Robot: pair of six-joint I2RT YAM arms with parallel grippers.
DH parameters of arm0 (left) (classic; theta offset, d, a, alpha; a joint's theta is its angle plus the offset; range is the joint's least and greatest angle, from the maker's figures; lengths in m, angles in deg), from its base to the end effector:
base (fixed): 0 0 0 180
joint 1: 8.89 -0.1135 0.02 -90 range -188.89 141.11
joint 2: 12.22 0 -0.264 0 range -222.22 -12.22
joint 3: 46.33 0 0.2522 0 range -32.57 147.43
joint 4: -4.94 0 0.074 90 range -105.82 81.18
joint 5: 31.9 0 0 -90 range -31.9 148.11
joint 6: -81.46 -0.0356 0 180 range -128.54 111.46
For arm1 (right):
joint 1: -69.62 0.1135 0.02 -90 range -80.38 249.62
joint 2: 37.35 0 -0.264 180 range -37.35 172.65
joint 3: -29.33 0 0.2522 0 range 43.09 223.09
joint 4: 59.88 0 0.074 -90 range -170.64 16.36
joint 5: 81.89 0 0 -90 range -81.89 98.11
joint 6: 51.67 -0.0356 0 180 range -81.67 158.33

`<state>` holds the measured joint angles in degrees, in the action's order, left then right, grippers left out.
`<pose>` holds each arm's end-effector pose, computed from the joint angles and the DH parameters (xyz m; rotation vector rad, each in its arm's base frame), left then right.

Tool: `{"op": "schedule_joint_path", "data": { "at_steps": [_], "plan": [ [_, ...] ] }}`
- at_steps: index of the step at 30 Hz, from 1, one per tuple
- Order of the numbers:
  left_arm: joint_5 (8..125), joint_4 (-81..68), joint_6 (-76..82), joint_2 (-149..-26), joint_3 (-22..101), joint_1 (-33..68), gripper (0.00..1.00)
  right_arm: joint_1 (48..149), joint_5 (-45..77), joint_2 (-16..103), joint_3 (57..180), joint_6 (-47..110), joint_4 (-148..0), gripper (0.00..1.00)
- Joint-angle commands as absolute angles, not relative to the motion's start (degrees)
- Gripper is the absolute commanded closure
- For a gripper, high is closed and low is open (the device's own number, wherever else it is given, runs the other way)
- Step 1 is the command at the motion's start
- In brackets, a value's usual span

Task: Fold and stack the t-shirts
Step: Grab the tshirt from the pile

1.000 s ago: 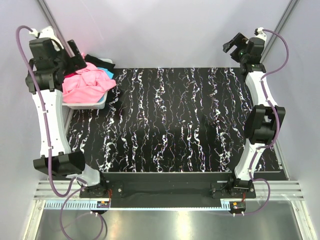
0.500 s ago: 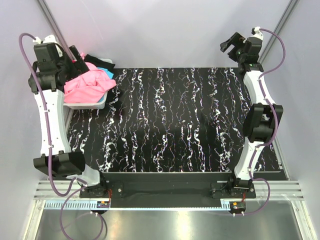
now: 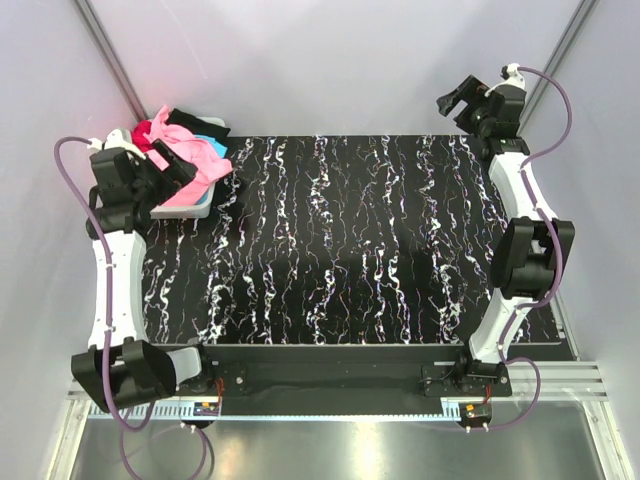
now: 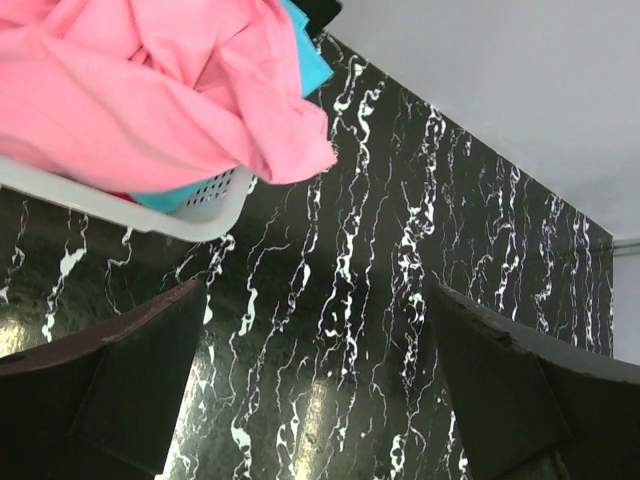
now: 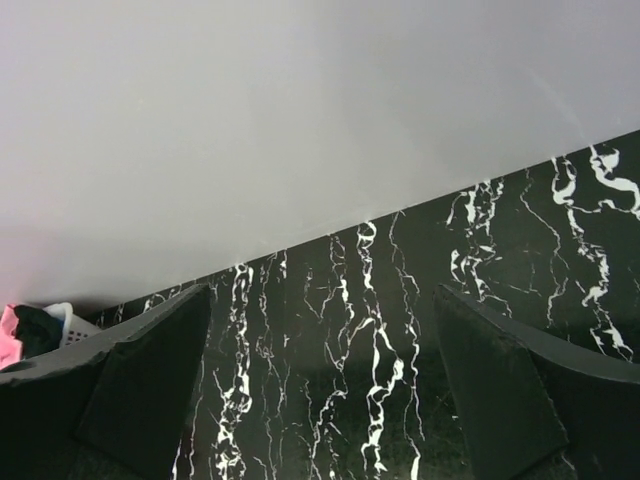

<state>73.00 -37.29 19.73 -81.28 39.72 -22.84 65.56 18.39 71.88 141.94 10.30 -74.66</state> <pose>0.2593 0.0550 0.3875 -0.5694 1.9385 -0.4204 0.4649 -0.0266 0.3561 0.3670 1.7516 0.4604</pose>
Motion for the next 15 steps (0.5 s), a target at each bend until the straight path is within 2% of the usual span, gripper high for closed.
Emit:
{"op": "schedule_joint_path", "data": {
  "at_steps": [1, 4, 7, 15],
  "plan": [
    [71.0, -27.4, 22.8, -82.1, 41.2, -23.2, 0.01, 65.1, 21.5, 71.5, 144.6, 10.2, -71.3, 0.00],
    [73.4, -31.1, 21.1, -83.4, 45.6, -23.2, 0.01, 65.1, 25.1, 74.3, 148.8, 8.5, -69.3, 0.00],
    [71.5, -32.9, 20.6, -83.2, 47.5, -23.2, 0.01, 65.1, 25.3, 74.5, 147.4, 8.5, -62.8, 0.00],
    [71.9, -35.2, 22.0, -83.5, 47.3, -23.3, 0.01, 65.0, 23.1, 75.1, 148.0, 9.0, -64.8, 0.00]
  ]
}}
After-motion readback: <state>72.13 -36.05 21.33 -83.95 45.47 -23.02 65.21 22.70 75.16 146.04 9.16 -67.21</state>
